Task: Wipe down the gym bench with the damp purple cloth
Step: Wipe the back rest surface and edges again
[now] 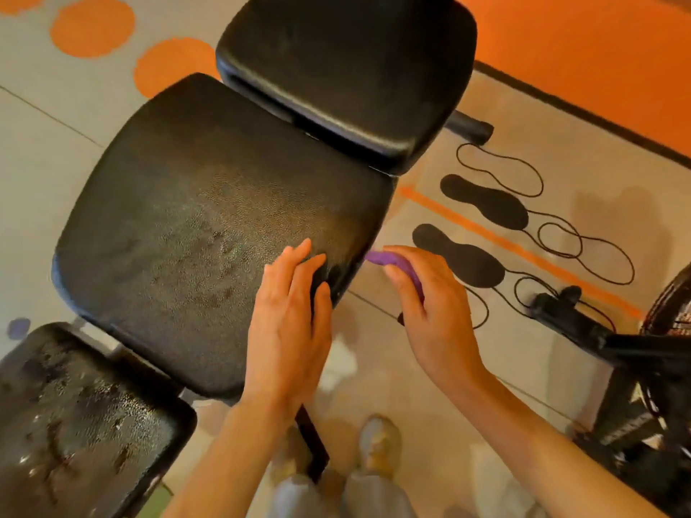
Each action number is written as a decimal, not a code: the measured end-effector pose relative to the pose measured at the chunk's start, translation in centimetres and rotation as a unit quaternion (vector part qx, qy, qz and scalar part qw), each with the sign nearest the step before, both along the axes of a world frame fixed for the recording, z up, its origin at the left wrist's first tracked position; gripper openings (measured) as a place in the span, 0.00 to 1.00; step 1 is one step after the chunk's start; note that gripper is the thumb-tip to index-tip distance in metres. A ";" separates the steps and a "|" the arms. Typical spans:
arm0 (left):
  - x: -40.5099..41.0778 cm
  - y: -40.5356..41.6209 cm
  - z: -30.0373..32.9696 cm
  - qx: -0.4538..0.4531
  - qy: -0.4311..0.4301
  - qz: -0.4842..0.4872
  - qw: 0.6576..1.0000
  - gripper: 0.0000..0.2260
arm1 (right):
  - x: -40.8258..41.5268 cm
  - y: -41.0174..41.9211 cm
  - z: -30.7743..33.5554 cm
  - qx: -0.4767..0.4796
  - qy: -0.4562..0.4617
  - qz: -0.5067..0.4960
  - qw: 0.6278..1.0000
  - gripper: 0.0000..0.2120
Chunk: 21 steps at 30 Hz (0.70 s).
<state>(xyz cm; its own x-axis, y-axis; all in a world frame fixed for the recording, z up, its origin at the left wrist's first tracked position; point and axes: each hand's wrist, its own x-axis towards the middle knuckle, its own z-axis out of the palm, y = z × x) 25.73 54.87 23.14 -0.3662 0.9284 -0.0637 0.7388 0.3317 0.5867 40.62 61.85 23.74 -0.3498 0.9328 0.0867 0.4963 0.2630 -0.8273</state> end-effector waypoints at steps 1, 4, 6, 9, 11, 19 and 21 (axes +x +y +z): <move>0.0 0.6 -0.2 -0.002 0.005 -0.014 1.000 0.17 | 0.3 0.2 -0.2 -0.026 0.021 -0.027 0.999 0.09; -0.2 2.5 -0.8 -0.015 0.015 -0.060 0.998 0.17 | 0.9 1.1 -1.2 -0.106 0.088 -0.107 0.985 0.11; -0.5 3.9 -1.2 -0.017 0.016 -0.077 0.997 0.17 | 0.7 1.8 -2.0 -0.133 0.138 -0.161 0.968 0.10; -0.9 5.9 -2.1 -0.006 0.022 -0.111 0.994 0.17 | -0.2 2.9 -3.2 -0.164 0.208 -0.228 0.937 0.12; -1.6 6.9 -3.0 0.002 0.024 -0.138 0.990 0.18 | -1.0 3.5 -4.4 -0.184 0.260 -0.250 0.915 0.10; -2.7 7.2 -6.1 0.029 0.055 -0.194 0.979 0.20 | -5.1 7.1 -8.0 -0.274 0.393 -0.325 0.815 0.13; -2.5 7.3 -6.6 0.047 0.067 -0.182 0.980 0.20 | -6.3 7.6 -8.7 -0.259 0.408 -0.291 0.826 0.13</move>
